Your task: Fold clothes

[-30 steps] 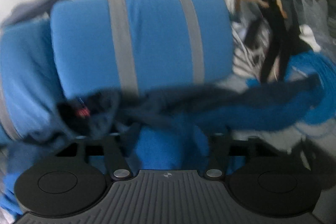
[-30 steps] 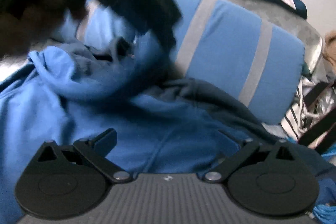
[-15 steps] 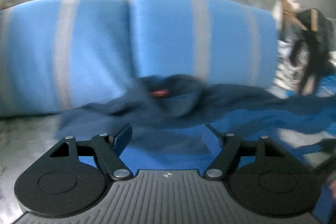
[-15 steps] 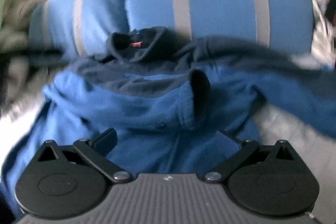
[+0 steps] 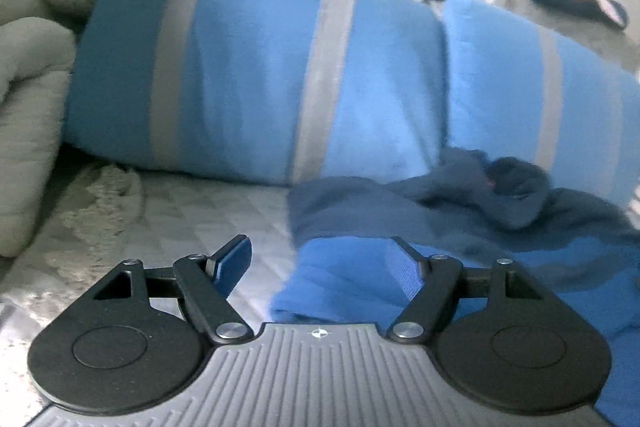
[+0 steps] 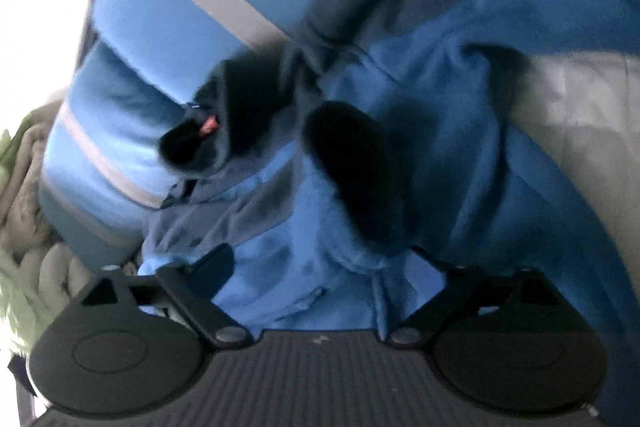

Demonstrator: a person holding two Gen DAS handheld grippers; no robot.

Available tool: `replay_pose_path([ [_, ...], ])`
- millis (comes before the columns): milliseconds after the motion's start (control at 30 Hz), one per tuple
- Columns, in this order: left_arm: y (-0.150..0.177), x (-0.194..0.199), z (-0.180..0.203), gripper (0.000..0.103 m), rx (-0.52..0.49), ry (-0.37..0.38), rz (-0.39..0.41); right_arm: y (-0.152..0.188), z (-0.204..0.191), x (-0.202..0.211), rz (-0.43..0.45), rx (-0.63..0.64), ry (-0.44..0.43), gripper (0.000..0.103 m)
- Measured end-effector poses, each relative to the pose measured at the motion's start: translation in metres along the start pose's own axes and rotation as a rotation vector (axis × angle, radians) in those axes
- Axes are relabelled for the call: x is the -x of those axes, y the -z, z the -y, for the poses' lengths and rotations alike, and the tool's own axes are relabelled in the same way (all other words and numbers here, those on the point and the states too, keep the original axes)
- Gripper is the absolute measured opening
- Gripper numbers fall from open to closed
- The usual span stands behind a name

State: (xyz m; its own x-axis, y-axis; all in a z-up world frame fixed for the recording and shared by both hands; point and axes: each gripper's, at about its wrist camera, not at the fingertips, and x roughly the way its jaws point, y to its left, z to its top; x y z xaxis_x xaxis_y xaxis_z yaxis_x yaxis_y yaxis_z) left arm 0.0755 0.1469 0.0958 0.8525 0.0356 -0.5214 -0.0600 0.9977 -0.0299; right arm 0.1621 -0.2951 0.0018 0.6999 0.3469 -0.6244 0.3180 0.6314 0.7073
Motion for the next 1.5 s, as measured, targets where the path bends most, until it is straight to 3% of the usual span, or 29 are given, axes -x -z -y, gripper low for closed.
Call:
replay_pose_path([
  [100, 0.007, -0.008, -0.011, 0.074, 0.001, -0.032, -0.033, -0.003, 0.006, -0.007, 0.006, -0.056, 0.022, 0.066],
  [200, 0.017, -0.016, -0.02, 0.074, 0.017, -0.027, -0.076, -0.006, 0.012, -0.015, 0.012, -0.112, 0.044, 0.046],
  [233, 0.02, -0.018, -0.023, 0.074, 0.028, -0.017, -0.09, -0.007, 0.013, -0.015, 0.019, -0.12, 0.048, 0.034],
  [300, 0.026, -0.02, -0.027, 0.074, 0.044, -0.004, -0.112, -0.007, 0.014, -0.011, 0.039, -0.12, 0.039, 0.028],
  [500, 0.035, -0.031, -0.025, 0.074, 0.03, 0.021, -0.157, -0.016, -0.002, 0.014, 0.17, -0.031, -0.071, 0.025],
  [600, 0.038, -0.041, -0.022, 0.074, 0.035, 0.047, -0.19, -0.019, -0.004, 0.021, 0.206, -0.006, -0.084, 0.024],
  [733, 0.046, -0.064, -0.027, 0.074, 0.133, 0.1, -0.237, -0.02, -0.005, 0.022, 0.216, 0.007, -0.074, 0.024],
  [833, 0.048, -0.075, -0.035, 0.073, 0.199, 0.101, -0.225, -0.02, -0.003, 0.025, 0.217, 0.011, -0.064, 0.022],
  [900, 0.046, -0.075, -0.036, 0.064, 0.193, 0.095, -0.22, -0.022, -0.002, 0.023, 0.229, 0.016, -0.065, 0.021],
  [1000, 0.044, -0.075, -0.039, 0.026, 0.185, 0.086, -0.212, -0.023, -0.003, 0.027, 0.267, 0.034, -0.079, 0.019],
  [1100, 0.041, -0.076, -0.041, 0.02, 0.177, 0.077, -0.204, -0.02, -0.008, 0.037, 0.327, 0.079, -0.086, 0.019],
  [1167, 0.04, -0.076, -0.043, 0.02, 0.172, 0.071, -0.199, -0.021, -0.002, 0.033, 0.304, 0.054, -0.026, 0.019],
  [1300, 0.041, -0.076, -0.045, 0.021, 0.186, 0.07, -0.213, -0.019, 0.032, 0.007, 0.149, -0.158, 0.086, 0.019],
  [1500, 0.045, -0.075, -0.049, 0.026, 0.212, 0.072, -0.24, -0.017, 0.046, 0.005, 0.125, -0.227, 0.075, 0.019],
])
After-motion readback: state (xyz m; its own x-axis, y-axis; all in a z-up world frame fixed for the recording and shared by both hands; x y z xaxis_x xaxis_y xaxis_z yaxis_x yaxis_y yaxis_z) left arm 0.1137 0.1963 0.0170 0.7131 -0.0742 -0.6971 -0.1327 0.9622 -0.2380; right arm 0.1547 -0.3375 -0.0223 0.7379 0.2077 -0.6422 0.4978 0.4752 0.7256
